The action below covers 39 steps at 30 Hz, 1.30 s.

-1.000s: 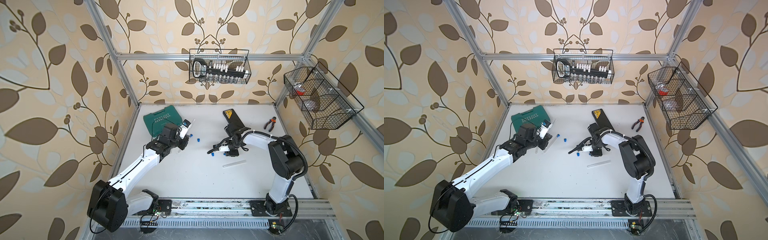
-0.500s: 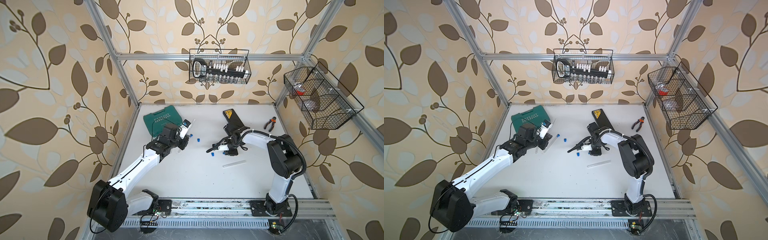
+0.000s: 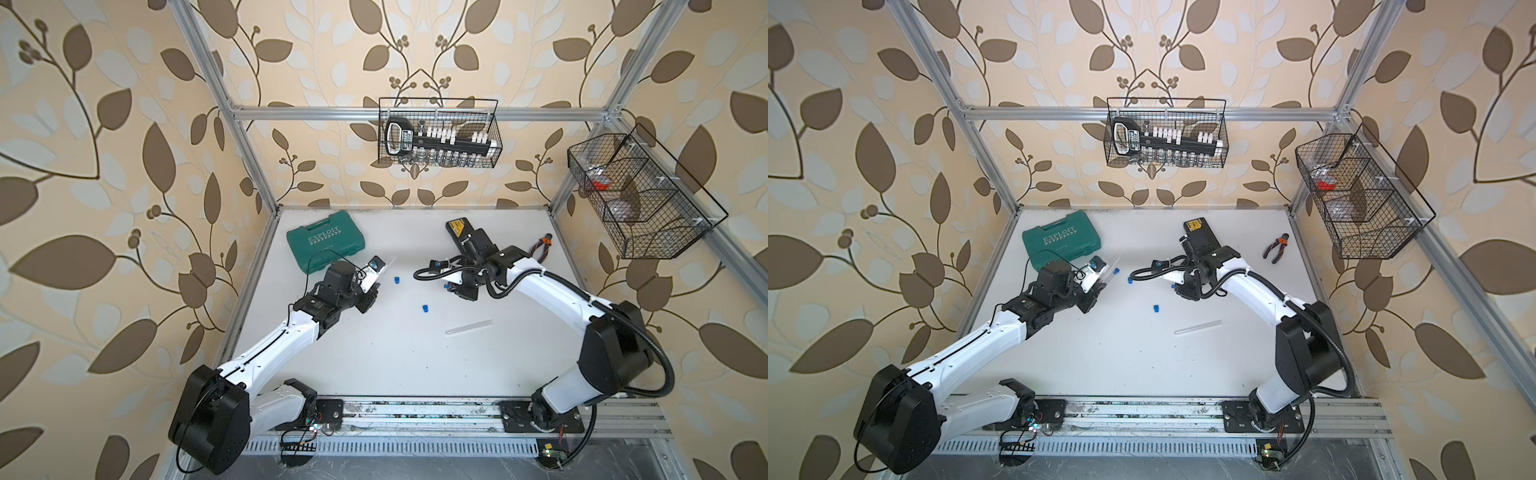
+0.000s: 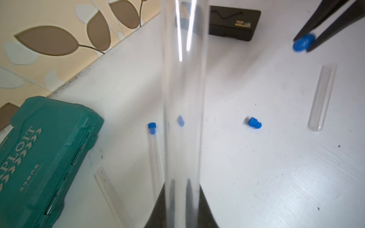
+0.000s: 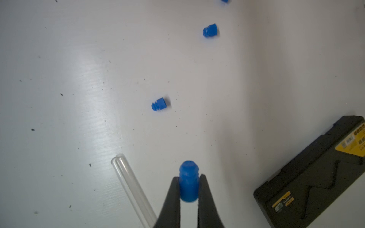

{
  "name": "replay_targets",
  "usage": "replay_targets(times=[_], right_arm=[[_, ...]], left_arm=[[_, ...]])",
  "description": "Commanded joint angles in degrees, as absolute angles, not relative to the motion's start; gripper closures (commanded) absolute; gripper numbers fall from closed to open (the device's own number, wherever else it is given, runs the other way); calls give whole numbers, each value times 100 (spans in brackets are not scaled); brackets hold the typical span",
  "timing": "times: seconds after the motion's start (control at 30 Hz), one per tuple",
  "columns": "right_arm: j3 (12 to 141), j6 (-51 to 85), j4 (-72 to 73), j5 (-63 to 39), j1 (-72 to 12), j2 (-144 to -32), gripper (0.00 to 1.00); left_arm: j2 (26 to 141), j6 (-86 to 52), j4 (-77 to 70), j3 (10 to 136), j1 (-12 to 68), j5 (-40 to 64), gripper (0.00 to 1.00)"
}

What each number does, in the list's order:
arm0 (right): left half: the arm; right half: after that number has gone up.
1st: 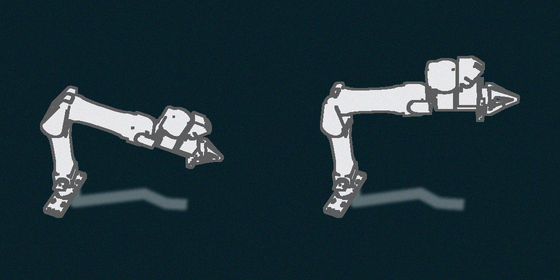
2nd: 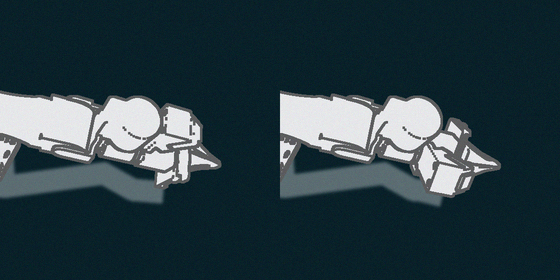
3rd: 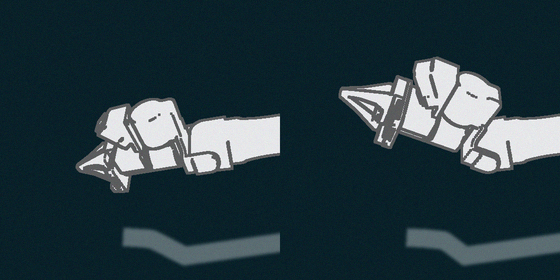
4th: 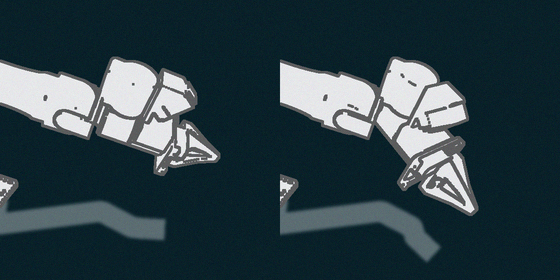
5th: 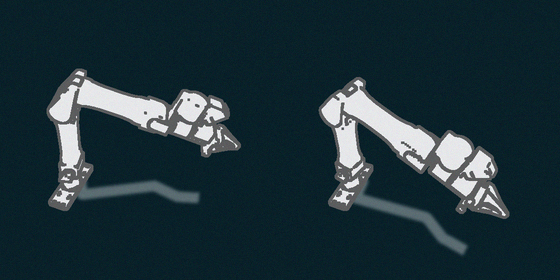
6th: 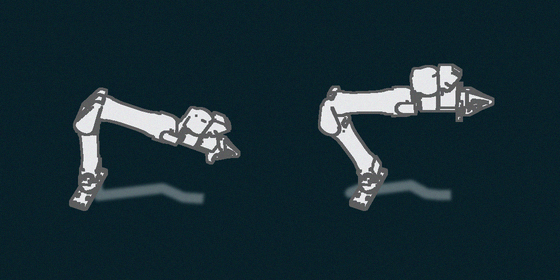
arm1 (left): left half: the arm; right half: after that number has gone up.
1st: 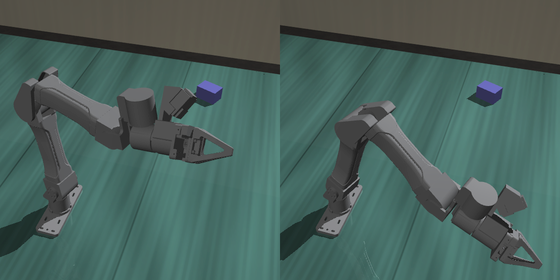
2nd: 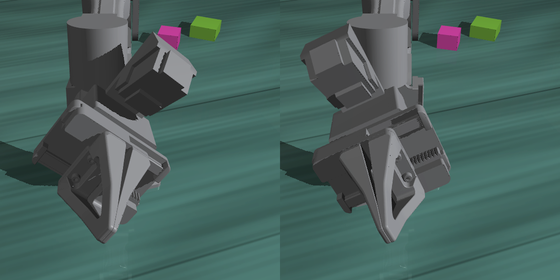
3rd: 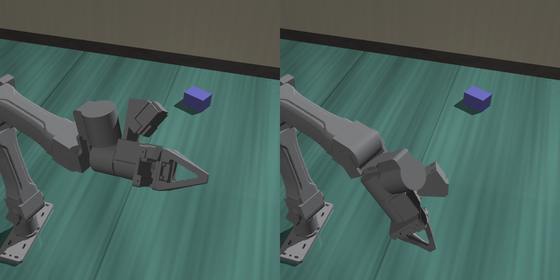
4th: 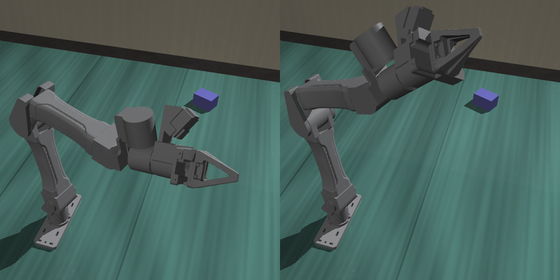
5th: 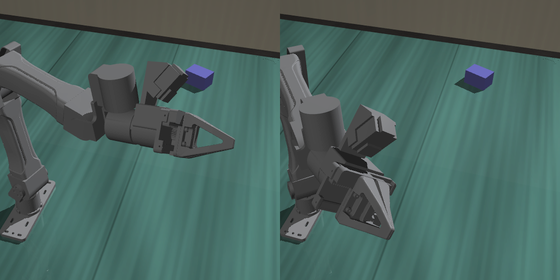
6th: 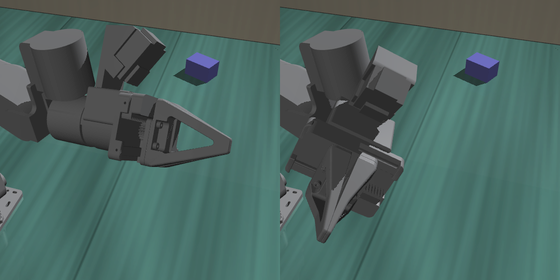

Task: Insert stoppers into test tubes
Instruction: Pick up the stopper from the center of the board, then insert the stopper into the test tube.

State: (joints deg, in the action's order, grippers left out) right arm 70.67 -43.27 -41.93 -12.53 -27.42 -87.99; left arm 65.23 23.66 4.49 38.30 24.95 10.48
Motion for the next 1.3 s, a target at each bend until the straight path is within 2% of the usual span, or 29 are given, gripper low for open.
replay_targets(times=[0.0, 0.1, 0.2, 0.3, 0.67, 1.27], right_arm=[[7016, -3592, -4578, -1853, -2847, -8341, 99], [6886, -3383, -4651, -1999, -2962, -7920, 99], [6794, -3092, -4694, -2062, -3083, -7658, 99], [6644, -2875, -4640, -2192, -3200, -7429, 100], [6868, -2409, -4958, -2309, -3916, -7903, 100], [7051, -2370, -5080, -2294, -3946, -8450, 100]], left_arm=[[6380, 3043, 254, 3854, 2680, 1430, 100], [6189, 4066, 275, 3619, 3020, 1609, 100], [6058, 5373, 157, 3222, 3497, 1372, 100], [6091, 5866, 50, 3063, 3671, 1137, 100], [6369, 6015, -251, 2909, 3790, 1104, 100], [6849, 5773, -136, 3163, 3878, 815, 100]])
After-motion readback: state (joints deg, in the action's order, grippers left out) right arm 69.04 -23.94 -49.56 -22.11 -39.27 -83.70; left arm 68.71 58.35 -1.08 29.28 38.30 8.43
